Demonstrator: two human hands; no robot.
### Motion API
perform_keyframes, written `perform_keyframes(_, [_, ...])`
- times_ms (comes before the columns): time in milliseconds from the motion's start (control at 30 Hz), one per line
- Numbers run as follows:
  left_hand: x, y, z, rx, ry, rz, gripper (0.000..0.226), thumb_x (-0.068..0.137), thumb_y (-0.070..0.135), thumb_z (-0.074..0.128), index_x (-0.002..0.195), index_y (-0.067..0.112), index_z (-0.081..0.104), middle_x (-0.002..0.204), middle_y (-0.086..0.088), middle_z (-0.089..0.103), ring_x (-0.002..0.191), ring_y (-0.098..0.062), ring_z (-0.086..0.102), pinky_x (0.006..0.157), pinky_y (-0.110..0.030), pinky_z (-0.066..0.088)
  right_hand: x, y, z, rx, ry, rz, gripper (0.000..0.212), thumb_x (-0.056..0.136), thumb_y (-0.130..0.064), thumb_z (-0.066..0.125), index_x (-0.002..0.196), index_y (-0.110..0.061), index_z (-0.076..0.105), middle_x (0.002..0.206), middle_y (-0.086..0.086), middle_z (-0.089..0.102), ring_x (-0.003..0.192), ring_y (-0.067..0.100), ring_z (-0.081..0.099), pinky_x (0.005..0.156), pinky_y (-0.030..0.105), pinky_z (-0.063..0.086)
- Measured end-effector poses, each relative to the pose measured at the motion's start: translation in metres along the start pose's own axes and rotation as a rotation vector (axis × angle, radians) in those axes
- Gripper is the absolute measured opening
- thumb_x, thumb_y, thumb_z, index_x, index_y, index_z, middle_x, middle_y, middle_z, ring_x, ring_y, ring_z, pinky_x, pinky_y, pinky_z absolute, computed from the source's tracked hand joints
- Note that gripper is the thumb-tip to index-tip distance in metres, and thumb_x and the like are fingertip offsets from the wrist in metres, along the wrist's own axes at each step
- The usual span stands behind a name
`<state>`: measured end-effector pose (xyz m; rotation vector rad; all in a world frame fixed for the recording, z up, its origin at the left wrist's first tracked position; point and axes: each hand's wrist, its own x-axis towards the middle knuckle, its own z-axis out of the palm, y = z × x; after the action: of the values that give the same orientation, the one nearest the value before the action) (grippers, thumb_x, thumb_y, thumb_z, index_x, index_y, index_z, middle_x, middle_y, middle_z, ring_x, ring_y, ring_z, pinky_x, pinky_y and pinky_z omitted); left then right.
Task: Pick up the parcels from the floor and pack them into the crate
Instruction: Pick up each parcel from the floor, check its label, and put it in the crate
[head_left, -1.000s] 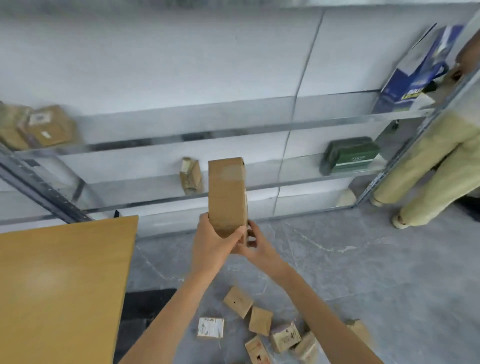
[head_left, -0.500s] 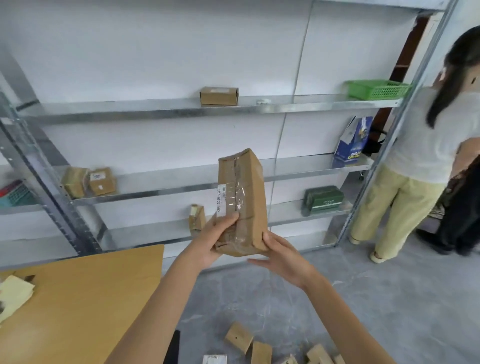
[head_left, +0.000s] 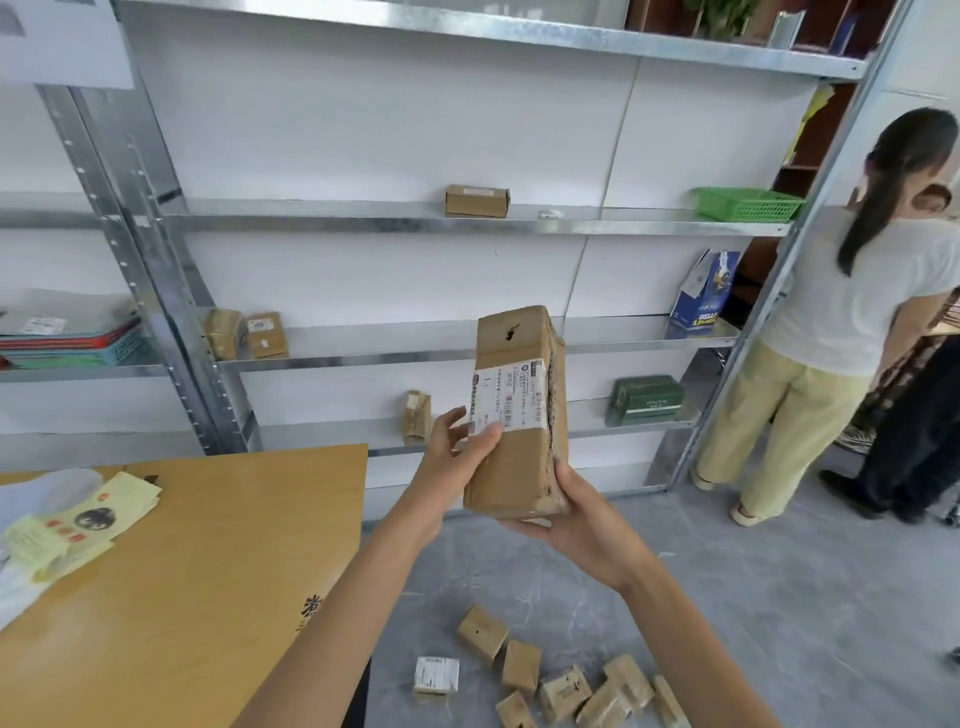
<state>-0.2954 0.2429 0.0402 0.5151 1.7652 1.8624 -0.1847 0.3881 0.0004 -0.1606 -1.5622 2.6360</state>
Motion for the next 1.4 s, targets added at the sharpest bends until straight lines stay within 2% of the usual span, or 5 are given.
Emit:
perform_keyframes(100, [-0.029,0.003,0.007,-0.065,-0.145,-0.035,0.062,0.079,0.041,0.067,0.134,0.039,0.039,0.124,0.005,0.06,0.112,-0.013,0.06,0.095,-0.039,0.05,-0.023,0.0,0.002,-0.094,-0.041,0.04,0.061,0.089,-0.044,0.059,0.143,-0.02,0.041,0.142,0.015,0.049,0.13,0.035,0.047,0.106,0.055,0.038])
perform_keyframes(233, [-0.063,-0.001,0.023,-0.082,-0.001,0.052,0.061,0.076,0.03,0.077,0.126,0.048,0.046,0.128,0.008,0.058,0.113,-0.014,0.06,0.093,-0.04,0.052,-0.049,-0.004,0.008,-0.315,0.173,-0.082,0.06,0.089,-0.043,0.048,0.145,-0.035,0.028,0.129,0.009,0.061,0.109,0.021,0.064,0.091,0.042,0.052])
perform_keyframes(367, [-0.101,-0.008,0.036,-0.101,0.07,0.072,0.058,0.08,0.024,0.073,0.126,0.045,0.045,0.127,0.008,0.057,0.111,-0.014,0.06,0.088,-0.039,0.055,-0.078,-0.011,0.024,-0.422,0.095,-0.123,0.067,0.085,-0.047,0.051,0.146,-0.044,0.024,0.129,-0.012,0.06,0.117,0.011,0.06,0.096,0.047,0.05])
perform_keyframes(567, [-0.164,-0.01,0.021,-0.047,0.146,0.08,0.058,0.083,0.036,0.065,0.136,0.039,0.042,0.13,0.009,0.057,0.112,-0.01,0.059,0.081,-0.028,0.054,-0.111,-0.003,0.061,-0.408,-0.046,-0.102,0.057,0.087,-0.038,0.055,0.141,-0.04,0.037,0.126,-0.008,0.063,0.115,0.013,0.06,0.093,0.046,0.052])
perform_keyframes(1400, [-0.55,-0.056,-0.286,0.022,0.495,-0.051,0.038,0.096,0.033,0.048,0.134,0.033,0.044,0.124,0.009,0.06,0.105,-0.003,0.059,0.077,-0.018,0.05,-0.225,0.261,0.419,-0.31,-0.346,0.2,0.067,0.084,-0.032,0.058,0.145,-0.035,0.031,0.123,-0.005,0.065,0.113,0.014,0.061,0.091,0.048,0.053])
